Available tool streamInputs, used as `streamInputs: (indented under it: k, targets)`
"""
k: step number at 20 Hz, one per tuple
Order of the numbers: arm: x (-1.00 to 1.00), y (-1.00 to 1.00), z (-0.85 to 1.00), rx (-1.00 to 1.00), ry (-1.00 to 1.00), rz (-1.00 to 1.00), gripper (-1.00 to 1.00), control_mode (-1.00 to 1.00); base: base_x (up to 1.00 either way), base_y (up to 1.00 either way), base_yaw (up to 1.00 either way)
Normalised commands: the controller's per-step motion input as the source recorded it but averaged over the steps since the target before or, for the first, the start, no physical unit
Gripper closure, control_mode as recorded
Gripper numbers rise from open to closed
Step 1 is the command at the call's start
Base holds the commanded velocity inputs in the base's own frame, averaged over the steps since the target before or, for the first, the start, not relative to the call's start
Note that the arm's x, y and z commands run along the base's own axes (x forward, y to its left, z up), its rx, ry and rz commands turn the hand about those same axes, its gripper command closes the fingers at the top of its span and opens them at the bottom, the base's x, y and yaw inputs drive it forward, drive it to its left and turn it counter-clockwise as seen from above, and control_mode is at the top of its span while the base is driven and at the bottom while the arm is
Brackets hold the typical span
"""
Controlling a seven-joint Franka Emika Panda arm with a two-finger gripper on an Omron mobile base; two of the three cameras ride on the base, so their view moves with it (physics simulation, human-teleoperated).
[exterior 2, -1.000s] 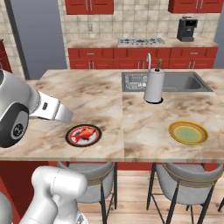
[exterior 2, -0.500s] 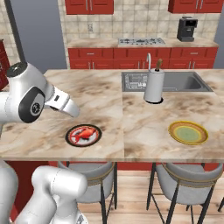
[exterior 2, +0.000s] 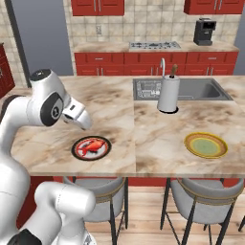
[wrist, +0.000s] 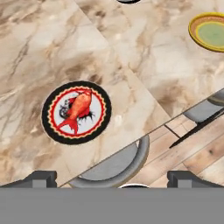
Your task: Transport the fish and garlic to the fridge. Place the fish on the rack containing meat and place the garlic on the rack containing the vegetable, ensuring meats and vegetables are on different racks.
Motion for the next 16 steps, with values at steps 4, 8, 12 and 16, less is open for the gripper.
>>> streamInputs:
  k: [4, 8, 12, 16]
  targets:
    - [0.66, 0.00, -0.56, 0.08, 0.25, -0.08, -1.00, -1.00, 0.00, 0.00, 0.00]
    - [0.68, 0.02, -0.46, 0.03, 0.33, -0.04, -1.00, -1.00, 0.00, 0.00, 0.00]
    - [0.58, 0.01, -0.29, 0.05, 0.11, -0.01, -1.00, -1.00, 0.00, 0.00, 0.00]
    - [0.53, 0.00, -0.46, 0.07, 0.11, 0.00, -1.00, -1.00, 0.00, 0.00, 0.00]
